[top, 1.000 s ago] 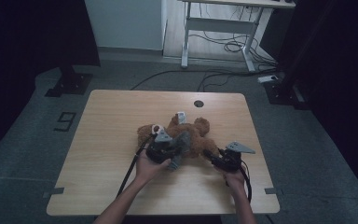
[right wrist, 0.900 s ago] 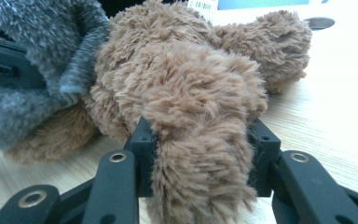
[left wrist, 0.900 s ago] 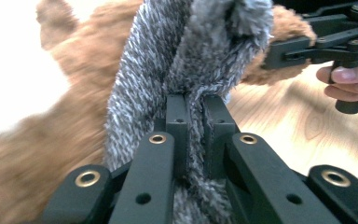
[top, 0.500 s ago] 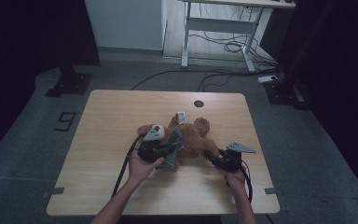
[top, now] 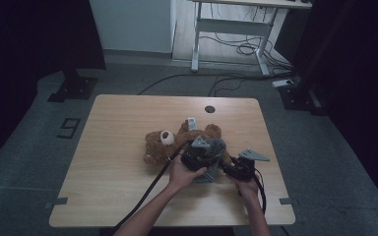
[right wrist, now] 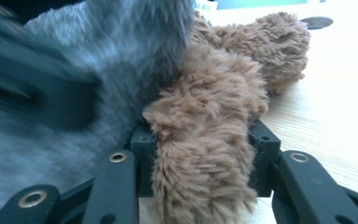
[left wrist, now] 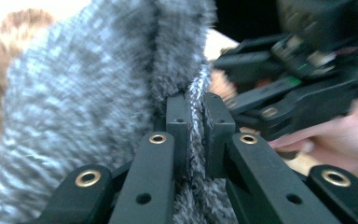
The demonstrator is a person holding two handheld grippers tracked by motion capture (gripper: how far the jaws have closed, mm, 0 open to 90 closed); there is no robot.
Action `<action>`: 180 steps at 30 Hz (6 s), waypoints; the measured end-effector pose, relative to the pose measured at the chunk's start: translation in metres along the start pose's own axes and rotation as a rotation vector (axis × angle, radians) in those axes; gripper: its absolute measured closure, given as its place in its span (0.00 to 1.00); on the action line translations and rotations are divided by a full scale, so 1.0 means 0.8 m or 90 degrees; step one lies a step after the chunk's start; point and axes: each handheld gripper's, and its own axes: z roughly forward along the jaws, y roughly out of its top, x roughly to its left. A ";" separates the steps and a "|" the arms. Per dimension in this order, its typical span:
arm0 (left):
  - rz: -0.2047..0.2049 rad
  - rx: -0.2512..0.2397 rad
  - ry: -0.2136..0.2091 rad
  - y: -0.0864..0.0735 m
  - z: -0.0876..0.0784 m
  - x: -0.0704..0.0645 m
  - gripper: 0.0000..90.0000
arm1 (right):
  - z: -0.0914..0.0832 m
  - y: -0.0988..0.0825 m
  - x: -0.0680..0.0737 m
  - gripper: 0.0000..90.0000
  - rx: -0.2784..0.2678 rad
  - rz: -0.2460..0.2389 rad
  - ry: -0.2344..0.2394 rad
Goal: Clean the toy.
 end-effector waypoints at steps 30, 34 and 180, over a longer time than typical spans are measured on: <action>-0.120 -0.051 0.062 -0.074 -0.131 0.098 0.92 | 0.002 -0.004 -0.004 0.63 0.013 -0.010 0.018; -0.134 -0.073 0.070 -0.078 -0.150 0.107 0.91 | 0.002 -0.004 -0.004 0.63 0.015 -0.011 0.021; -0.086 -0.033 0.214 -0.022 -0.130 0.151 0.93 | -0.004 -0.011 -0.011 0.58 0.100 -0.077 0.019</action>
